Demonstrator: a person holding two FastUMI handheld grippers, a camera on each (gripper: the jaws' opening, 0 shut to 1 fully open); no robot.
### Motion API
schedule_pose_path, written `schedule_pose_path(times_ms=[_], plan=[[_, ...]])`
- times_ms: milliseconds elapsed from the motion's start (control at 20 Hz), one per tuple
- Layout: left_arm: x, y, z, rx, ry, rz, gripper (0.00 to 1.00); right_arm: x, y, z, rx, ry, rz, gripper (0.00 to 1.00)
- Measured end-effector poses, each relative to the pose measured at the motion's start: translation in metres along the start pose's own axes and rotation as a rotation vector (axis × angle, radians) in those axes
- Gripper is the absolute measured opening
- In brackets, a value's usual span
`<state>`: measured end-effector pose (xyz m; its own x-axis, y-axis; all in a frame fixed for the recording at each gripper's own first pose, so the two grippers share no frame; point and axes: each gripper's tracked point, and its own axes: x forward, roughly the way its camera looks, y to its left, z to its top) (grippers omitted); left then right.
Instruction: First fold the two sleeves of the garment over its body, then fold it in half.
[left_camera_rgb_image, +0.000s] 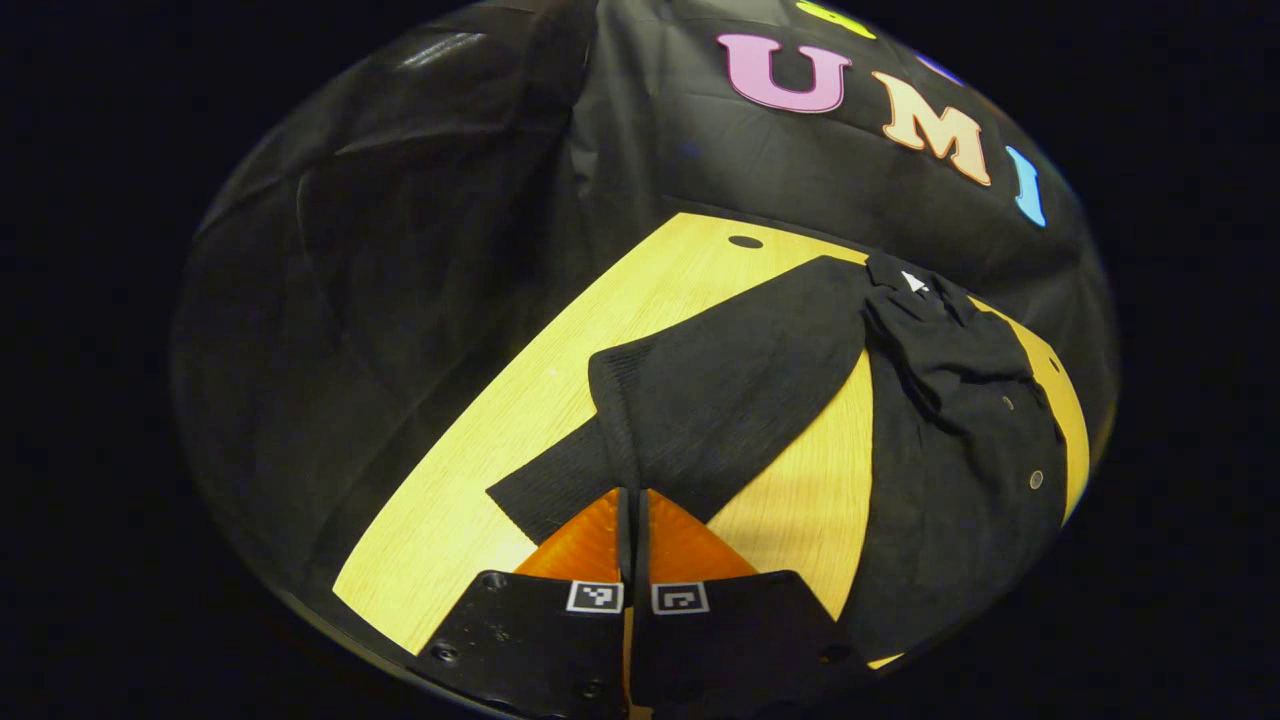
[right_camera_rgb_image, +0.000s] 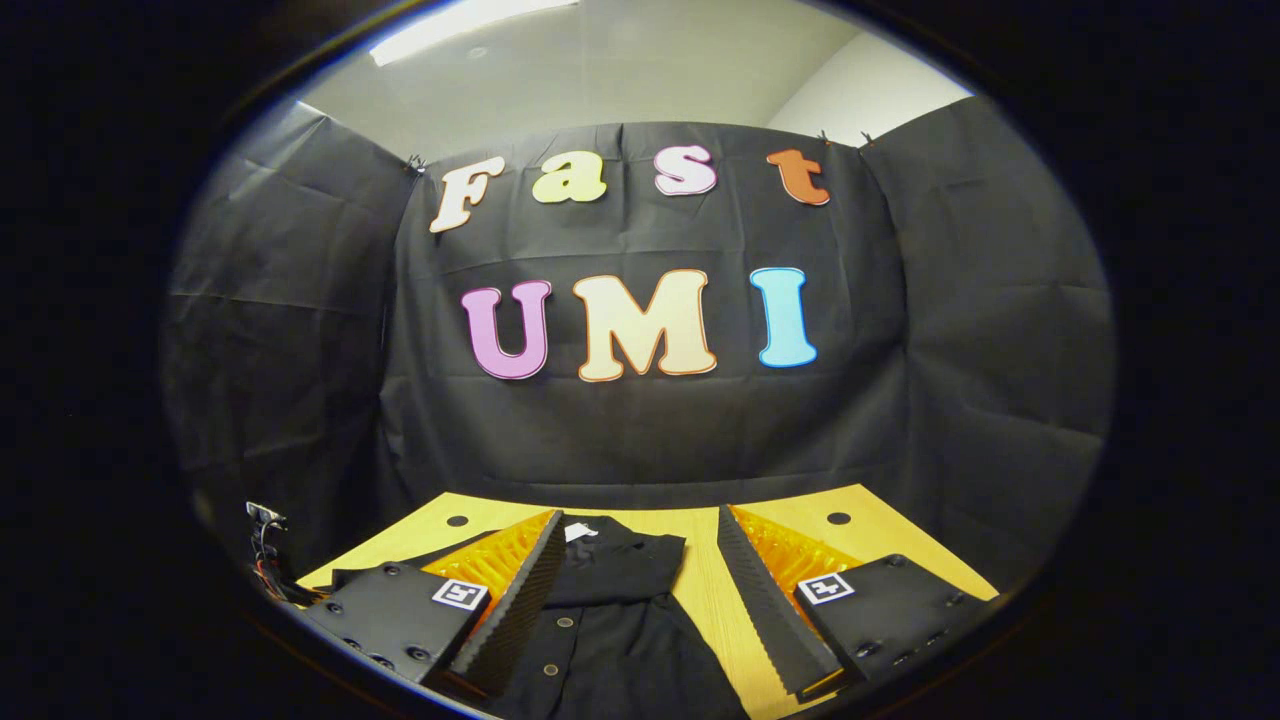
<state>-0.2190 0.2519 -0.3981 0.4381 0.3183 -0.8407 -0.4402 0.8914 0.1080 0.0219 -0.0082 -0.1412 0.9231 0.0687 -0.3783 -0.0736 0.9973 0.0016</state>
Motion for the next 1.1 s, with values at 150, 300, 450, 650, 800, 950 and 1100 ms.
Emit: schedule_pose_path(times_ms=[150,300,450,650,800,950,1100], plan=[[-0.004,-0.004,0.006,-0.014,-0.008,0.010,0.00,-0.007,-0.011,-0.010,0.008,0.020,-0.007,0.97],[-0.014,-0.009,0.049,0.017,-0.100,0.002,0.00,-0.004,-0.016,-0.011,0.002,0.025,-0.007,0.97],[-0.027,-0.029,0.105,0.040,-0.201,-0.039,0.00,0.005,-0.007,-0.016,0.038,0.037,0.017,0.94],[-0.041,-0.074,0.176,0.108,-0.343,-0.128,0.00,0.017,-0.002,-0.024,0.051,0.056,0.022,1.00],[-0.047,-0.115,0.217,0.168,-0.435,-0.206,0.00,0.024,0.002,-0.029,0.060,0.088,0.028,0.94],[-0.050,-0.169,0.237,0.221,-0.469,-0.307,0.00,0.025,-0.001,-0.028,0.042,0.090,0.015,0.98],[-0.051,-0.218,0.246,0.289,-0.489,-0.397,0.00,0.024,-0.009,-0.032,0.038,0.093,-0.010,0.94]])
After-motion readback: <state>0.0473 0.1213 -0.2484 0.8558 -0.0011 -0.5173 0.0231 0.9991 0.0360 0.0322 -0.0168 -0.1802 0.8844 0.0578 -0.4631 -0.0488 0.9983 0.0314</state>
